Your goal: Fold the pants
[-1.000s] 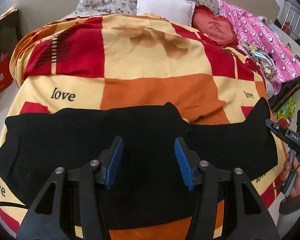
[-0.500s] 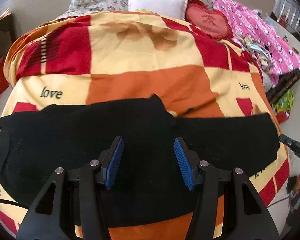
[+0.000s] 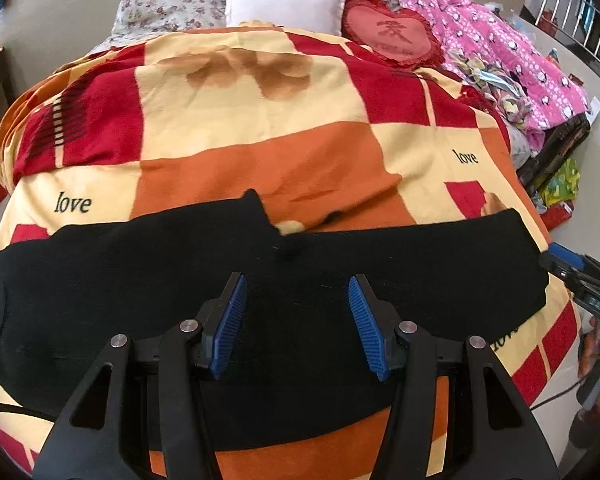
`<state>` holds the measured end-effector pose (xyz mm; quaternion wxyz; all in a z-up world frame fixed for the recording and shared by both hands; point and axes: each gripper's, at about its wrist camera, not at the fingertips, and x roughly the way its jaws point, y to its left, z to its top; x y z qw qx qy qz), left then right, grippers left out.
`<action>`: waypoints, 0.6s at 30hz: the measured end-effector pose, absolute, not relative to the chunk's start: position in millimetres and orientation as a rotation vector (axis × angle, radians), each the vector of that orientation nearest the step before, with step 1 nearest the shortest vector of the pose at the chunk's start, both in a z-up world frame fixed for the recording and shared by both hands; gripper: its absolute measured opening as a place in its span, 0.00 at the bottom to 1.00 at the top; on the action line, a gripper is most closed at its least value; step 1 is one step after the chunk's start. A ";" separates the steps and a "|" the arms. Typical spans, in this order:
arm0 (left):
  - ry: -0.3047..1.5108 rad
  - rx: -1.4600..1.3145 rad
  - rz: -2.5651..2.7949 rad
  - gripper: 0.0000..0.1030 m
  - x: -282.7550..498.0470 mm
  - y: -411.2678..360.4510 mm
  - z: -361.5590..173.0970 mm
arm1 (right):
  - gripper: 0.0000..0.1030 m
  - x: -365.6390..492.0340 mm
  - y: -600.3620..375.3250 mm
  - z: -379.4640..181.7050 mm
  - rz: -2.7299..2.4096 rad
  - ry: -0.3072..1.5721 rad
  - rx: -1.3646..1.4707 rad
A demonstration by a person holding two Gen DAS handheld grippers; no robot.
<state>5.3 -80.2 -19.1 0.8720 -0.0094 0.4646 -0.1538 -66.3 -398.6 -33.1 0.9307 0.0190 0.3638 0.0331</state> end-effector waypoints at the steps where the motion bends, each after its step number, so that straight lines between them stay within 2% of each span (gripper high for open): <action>1: 0.973 -0.015 -0.324 0.51 5.1 -81.9 -19.6 | 0.49 -64.9 -399.3 -36.0 0.083 0.753 0.041; 3: 0.980 -0.007 -0.326 0.51 5.8 -84.8 -21.5 | 0.47 -60.0 -399.6 -40.6 0.110 0.756 0.043; 5: 0.986 -0.007 -0.326 0.51 7.1 -86.6 -23.1 | 0.39 -52.6 -401.7 -46.8 0.113 0.770 0.043; 7: 0.985 -0.006 -0.330 0.51 7.3 -88.7 -23.6 | 0.15 -47.1 -404.0 -54.2 0.134 0.788 0.066; 8: 0.984 -0.006 -0.330 0.51 7.2 -89.4 -23.4 | 0.11 -47.5 -404.2 -56.4 0.141 0.787 0.073; 18: 0.985 -0.001 -0.326 0.51 7.6 -95.6 -25.8 | 0.07 -79.4 -397.5 -43.9 0.062 0.800 -0.001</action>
